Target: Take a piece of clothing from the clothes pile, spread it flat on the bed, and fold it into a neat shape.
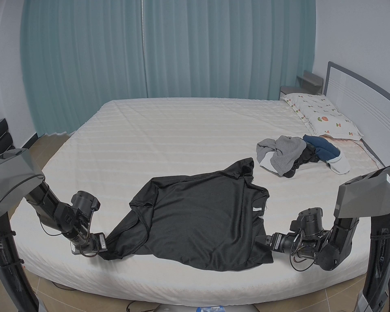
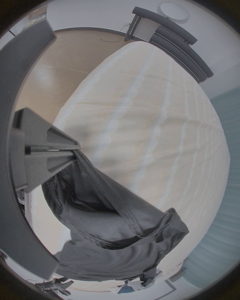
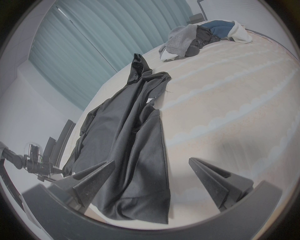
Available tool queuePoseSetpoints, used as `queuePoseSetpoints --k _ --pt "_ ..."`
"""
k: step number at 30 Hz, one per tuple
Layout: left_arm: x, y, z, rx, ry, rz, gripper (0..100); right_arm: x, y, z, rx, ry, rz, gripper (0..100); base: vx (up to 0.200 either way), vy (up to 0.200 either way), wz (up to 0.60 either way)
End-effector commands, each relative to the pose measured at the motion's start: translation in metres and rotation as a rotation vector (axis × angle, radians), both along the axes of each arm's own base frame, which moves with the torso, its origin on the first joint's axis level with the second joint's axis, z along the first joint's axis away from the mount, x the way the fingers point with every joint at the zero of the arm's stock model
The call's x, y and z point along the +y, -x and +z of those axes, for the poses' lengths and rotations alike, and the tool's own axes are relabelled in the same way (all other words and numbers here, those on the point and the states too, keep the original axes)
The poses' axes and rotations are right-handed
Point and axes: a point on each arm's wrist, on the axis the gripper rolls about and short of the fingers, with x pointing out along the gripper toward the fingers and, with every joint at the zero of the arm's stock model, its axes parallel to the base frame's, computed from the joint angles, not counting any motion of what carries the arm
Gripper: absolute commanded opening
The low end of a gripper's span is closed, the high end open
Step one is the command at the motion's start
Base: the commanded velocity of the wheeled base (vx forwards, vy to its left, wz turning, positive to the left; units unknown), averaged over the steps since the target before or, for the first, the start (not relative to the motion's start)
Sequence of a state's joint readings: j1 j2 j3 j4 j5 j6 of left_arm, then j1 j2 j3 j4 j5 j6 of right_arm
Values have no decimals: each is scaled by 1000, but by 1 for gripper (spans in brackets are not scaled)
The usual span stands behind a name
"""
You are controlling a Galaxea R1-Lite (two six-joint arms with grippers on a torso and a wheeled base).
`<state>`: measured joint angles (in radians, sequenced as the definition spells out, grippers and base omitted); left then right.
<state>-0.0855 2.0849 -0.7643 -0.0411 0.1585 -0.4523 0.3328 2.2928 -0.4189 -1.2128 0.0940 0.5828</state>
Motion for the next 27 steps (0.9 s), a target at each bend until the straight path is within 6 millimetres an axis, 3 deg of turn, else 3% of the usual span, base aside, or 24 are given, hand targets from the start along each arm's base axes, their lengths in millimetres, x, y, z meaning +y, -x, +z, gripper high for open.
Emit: queuePoseSetpoints --k 1,3,4,12,19,27 --pt "11 -9 6 -43 14 38 0 3 -17 -15 7 -29 -27 100 0 0 0" --pt "11 -13 4 -49 36 37 0 5 -23 -21 11 -44 -43 100 0 0 0" --pt "11 -13 4 -51 36 37 0 5 -23 -21 12 -45 -44 0 0 0 0" --pt "13 -14 4 -50 50 38 0 2 -44 -19 -43 -50 -83 0 0 0 0" --pt "14 -16 1 -48 50 41 0 -3 -97 6 -157 -84 -131 0 0 0 0" --pt "15 -19 -5 -38 48 48 0 7 -140 31 -224 -86 -150 0 0 0 0"
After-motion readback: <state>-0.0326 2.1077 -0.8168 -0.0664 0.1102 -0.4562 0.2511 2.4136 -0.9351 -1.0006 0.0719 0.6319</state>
